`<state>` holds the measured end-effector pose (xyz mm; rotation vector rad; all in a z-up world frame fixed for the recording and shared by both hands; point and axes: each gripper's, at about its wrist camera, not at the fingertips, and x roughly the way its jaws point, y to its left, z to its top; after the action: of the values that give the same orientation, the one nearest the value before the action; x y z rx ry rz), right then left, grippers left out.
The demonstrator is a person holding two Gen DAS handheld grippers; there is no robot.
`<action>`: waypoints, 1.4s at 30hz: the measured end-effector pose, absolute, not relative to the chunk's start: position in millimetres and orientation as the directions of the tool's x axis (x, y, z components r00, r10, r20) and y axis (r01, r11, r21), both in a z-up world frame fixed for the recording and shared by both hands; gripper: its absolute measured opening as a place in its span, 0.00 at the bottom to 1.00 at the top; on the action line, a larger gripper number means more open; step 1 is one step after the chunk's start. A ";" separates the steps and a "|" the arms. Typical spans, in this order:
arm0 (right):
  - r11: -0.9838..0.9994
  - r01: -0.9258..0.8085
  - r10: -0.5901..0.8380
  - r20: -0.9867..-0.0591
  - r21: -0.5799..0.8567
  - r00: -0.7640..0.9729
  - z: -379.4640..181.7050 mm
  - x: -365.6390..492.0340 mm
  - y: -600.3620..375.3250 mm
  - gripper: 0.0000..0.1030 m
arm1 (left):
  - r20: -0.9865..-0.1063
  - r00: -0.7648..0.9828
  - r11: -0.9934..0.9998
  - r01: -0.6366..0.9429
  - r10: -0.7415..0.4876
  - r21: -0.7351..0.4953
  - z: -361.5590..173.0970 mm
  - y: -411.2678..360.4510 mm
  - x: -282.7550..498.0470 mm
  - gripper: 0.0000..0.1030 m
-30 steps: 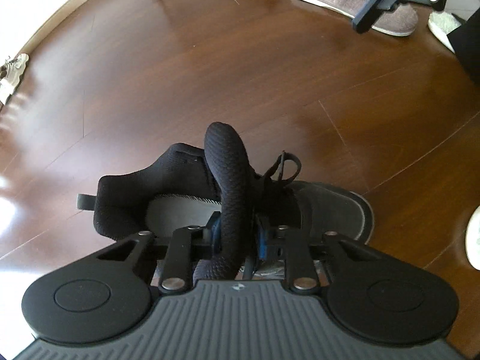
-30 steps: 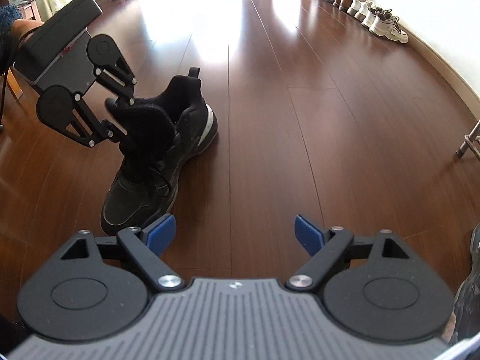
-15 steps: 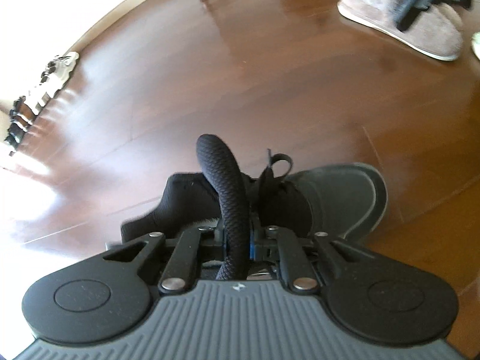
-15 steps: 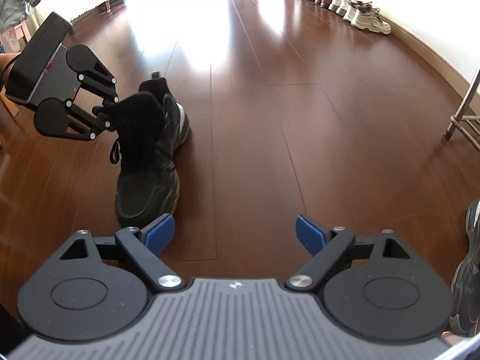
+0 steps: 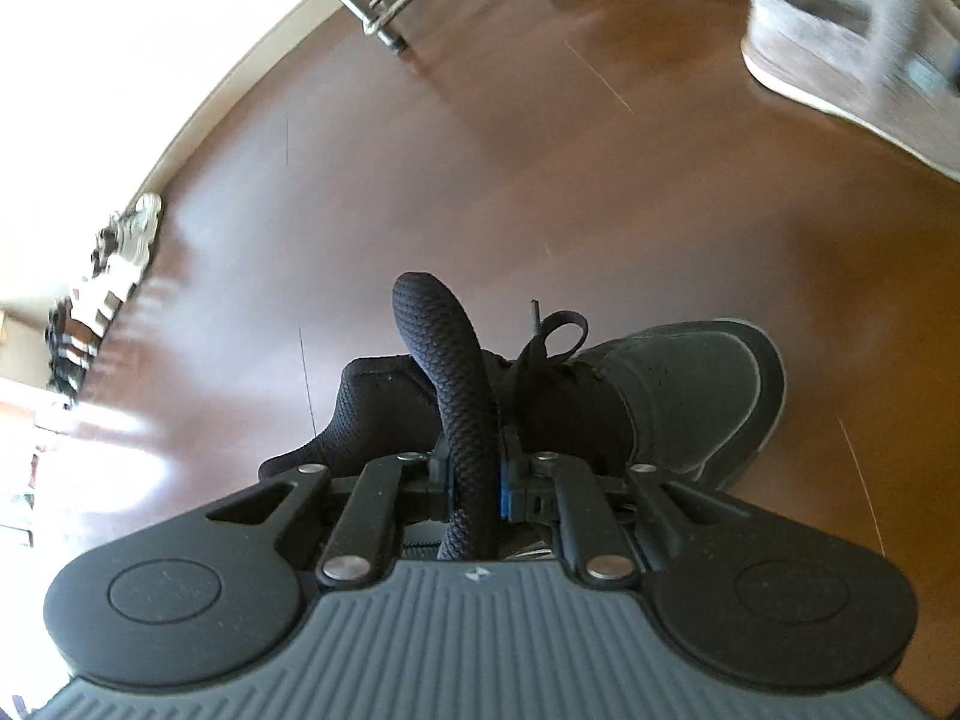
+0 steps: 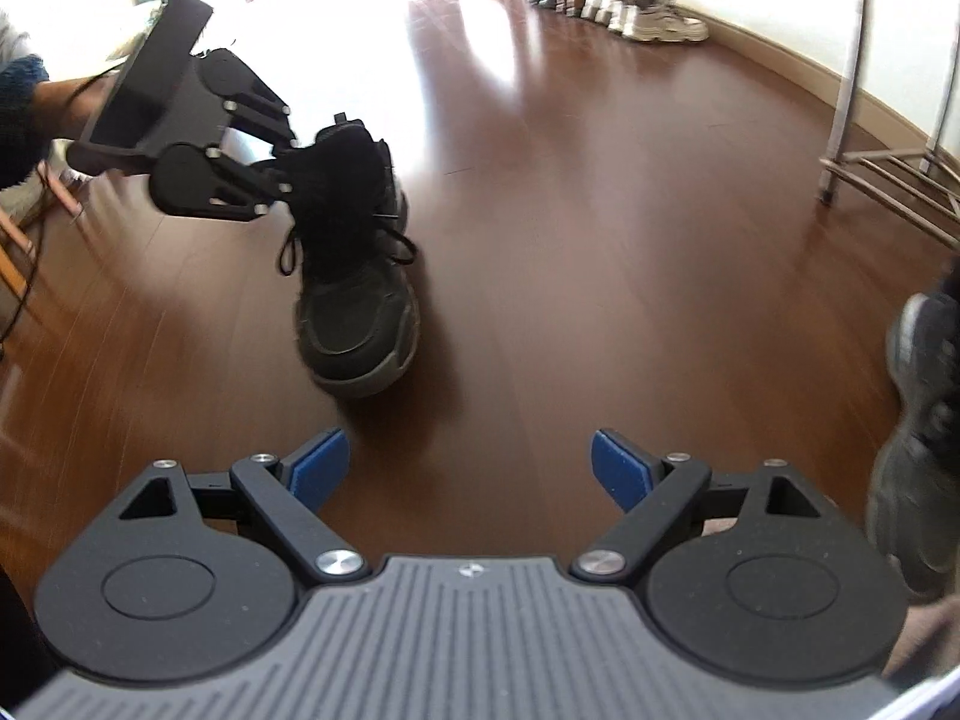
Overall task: Organize scattered shoes
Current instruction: 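Carry the black sneaker with the left tool toward its mate, then lower the sneaker beside its mate and open the left tool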
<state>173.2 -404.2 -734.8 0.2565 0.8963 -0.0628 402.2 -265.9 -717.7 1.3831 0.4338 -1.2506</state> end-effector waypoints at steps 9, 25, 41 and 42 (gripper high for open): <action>0.943 0.279 -0.047 -0.757 0.182 0.652 -725.8 107.9 -506.3 0.85 | -0.828 0.320 -0.395 0.761 -0.461 0.514 -747.6 -433.1 357.7 0.14; 0.828 0.502 -0.167 -0.744 0.251 0.647 -756.1 -8.4 -602.8 0.86 | -0.850 0.168 -0.626 0.608 -0.500 0.488 -759.9 -549.3 259.3 0.12; 0.824 0.492 -0.137 -0.744 0.281 0.654 -755.3 -24.2 -581.9 0.87 | -0.822 0.008 -0.733 0.446 -0.570 0.513 -767.3 -528.2 217.1 0.15; 0.824 0.491 -0.136 -0.744 0.281 0.654 -755.6 -23.2 -580.7 0.87 | -0.819 0.008 -0.729 0.450 -0.574 0.515 -766.9 -527.3 216.9 0.22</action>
<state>-23.2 -580.7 -755.6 0.4935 0.7838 -0.3724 216.9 -527.3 -766.9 1.5672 -0.1307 -1.8073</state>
